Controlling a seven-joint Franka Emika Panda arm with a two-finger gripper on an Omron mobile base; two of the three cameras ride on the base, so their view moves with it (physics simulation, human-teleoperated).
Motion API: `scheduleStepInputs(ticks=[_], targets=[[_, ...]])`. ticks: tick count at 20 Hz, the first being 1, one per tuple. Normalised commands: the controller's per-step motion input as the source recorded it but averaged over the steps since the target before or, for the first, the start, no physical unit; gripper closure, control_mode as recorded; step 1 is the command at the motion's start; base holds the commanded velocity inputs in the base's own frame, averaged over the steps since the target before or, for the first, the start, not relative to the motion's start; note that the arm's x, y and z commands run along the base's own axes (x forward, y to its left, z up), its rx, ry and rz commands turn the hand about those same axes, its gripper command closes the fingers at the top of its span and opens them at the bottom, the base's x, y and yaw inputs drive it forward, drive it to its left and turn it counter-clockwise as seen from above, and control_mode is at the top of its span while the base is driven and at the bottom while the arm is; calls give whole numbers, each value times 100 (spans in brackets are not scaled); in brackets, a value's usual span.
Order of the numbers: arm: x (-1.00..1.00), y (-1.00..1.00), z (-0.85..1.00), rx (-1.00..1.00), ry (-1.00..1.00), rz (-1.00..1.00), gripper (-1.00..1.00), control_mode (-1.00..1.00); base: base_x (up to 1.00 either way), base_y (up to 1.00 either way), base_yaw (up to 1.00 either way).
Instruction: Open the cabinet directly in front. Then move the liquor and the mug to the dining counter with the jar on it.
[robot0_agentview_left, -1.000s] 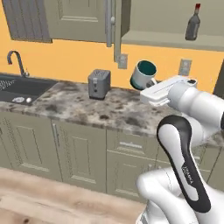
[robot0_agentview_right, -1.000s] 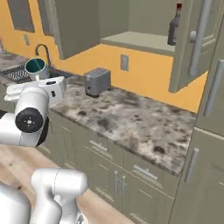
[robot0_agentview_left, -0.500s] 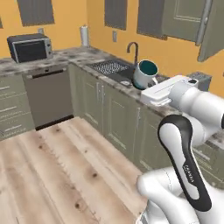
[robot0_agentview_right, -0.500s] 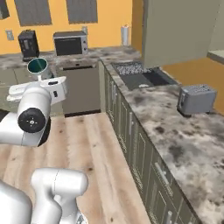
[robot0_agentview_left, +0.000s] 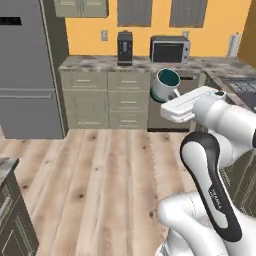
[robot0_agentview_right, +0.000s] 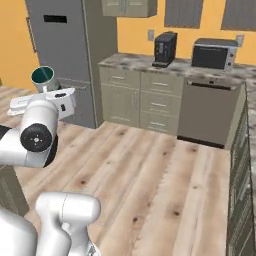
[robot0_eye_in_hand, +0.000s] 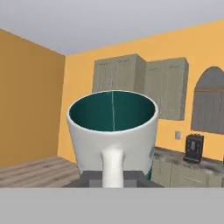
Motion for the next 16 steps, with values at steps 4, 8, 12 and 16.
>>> scheduleStepInputs(ticks=[4,8,12,16], targets=[[0,0,0,0,0,0,100,100,0,0,99],[0,0,0,0,0,0,100,100,0,0,99],[0,0,0,0,0,0,100,100,0,-10,88],[0,0,0,0,0,0,100,100,2,-16,85]])
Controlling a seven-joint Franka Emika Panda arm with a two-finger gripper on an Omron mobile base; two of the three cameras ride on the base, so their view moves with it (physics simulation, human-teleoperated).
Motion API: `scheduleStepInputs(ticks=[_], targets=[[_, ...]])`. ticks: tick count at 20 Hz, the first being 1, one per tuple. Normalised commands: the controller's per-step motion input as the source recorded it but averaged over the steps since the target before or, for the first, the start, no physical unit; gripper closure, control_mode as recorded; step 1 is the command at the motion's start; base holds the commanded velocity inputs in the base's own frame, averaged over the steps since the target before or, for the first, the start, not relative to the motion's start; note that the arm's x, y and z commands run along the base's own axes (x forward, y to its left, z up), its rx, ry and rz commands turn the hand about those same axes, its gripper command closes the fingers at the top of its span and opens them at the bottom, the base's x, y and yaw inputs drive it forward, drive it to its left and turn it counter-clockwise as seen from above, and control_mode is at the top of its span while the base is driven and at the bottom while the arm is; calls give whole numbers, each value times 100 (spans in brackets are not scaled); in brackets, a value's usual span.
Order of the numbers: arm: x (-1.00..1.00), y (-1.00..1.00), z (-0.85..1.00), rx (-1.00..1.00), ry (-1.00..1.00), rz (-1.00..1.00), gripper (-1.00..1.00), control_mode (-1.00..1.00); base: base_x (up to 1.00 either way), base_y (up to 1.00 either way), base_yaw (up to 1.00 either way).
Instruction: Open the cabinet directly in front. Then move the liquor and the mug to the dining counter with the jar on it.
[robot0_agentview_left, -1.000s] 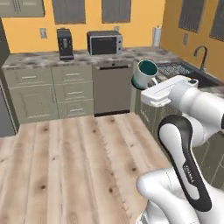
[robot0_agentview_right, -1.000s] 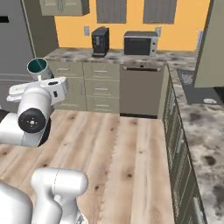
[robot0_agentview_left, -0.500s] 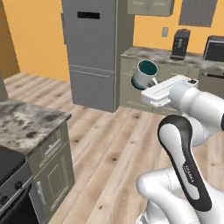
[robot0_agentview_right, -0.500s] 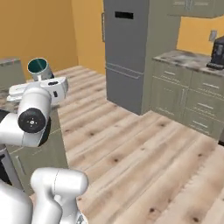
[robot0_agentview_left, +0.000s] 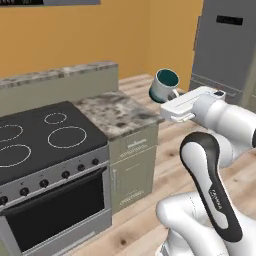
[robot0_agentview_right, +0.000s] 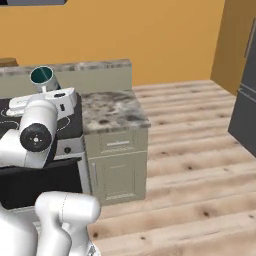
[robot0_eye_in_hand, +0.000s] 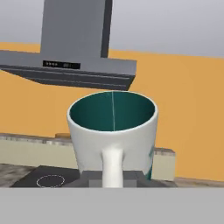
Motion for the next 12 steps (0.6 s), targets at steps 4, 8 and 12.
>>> scheduleStepInputs(ticks=[4,8,12], targets=[[0,0,0,0,0,0,100,100,21,-46,34],[0,0,0,0,0,0,100,100,54,-98,14],[0,0,0,0,0,0,100,100,66,-100,9]])
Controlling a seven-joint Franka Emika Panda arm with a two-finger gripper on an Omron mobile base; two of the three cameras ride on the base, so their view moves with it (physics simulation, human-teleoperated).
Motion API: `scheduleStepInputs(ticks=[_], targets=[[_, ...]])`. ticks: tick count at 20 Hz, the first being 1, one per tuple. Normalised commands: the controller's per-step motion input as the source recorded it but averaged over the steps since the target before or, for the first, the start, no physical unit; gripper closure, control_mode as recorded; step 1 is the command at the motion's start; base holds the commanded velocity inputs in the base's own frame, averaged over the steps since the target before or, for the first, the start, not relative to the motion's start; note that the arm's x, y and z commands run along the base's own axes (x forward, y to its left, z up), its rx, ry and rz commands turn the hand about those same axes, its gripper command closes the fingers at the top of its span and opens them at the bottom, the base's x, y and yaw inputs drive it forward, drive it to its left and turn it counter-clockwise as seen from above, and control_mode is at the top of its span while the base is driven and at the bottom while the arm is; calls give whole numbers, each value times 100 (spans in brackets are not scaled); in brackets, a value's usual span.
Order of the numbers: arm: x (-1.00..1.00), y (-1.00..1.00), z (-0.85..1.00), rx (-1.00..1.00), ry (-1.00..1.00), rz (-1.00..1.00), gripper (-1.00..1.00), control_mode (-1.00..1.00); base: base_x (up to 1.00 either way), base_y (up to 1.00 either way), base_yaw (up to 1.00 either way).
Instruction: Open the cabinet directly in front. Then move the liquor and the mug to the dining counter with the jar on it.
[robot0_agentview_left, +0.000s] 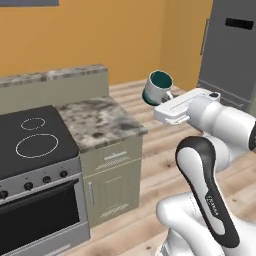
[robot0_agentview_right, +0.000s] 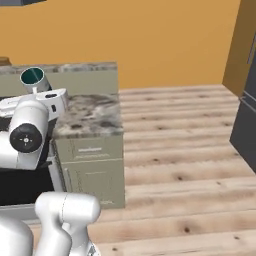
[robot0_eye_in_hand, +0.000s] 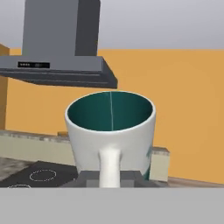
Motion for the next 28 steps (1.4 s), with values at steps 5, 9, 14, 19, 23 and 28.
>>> scheduleStepInputs(ticks=[5,9,14,19,23,28], targets=[[0,0,0,0,0,0,100,100,67,-100,8],[0,0,0,0,0,0,100,100,68,-100,13],[0,0,0,0,0,0,100,100,67,-100,12],[0,0,0,0,0,0,100,100,93,-100,19],[0,0,0,0,0,0,100,100,100,-100,23],[0,0,0,0,0,0,100,100,100,-86,22]])
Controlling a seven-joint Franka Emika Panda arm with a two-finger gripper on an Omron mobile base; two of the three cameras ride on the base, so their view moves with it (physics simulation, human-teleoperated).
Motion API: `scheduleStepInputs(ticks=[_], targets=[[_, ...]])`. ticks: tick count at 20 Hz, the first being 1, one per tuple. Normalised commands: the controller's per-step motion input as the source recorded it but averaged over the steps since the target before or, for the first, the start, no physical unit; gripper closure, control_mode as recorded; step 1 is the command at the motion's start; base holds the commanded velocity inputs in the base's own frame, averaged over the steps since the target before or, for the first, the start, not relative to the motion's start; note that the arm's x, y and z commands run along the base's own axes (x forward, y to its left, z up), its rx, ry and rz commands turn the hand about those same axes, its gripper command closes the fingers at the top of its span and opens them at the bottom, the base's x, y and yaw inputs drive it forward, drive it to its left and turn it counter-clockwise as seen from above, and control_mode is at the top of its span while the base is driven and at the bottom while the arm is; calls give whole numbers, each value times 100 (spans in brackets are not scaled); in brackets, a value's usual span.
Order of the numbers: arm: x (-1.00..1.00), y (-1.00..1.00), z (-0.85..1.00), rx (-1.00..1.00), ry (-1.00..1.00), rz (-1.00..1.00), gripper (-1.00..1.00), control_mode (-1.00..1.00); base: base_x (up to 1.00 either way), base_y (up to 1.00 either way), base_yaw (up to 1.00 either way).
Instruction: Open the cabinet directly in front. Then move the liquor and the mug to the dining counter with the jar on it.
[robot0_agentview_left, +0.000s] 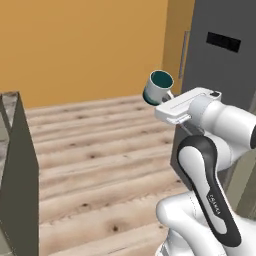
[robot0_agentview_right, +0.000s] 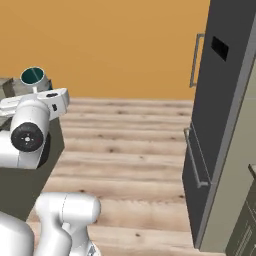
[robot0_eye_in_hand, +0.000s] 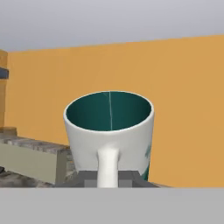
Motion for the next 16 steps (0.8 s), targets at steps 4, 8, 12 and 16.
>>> scheduleStepInputs(ticks=[4,8,12,16], targets=[[0,0,0,0,0,0,100,100,100,-60,13],[0,0,0,0,0,0,100,100,100,-7,3],[0,0,0,0,0,0,100,100,100,1,0],[0,0,0,0,0,0,100,100,100,14,0]])
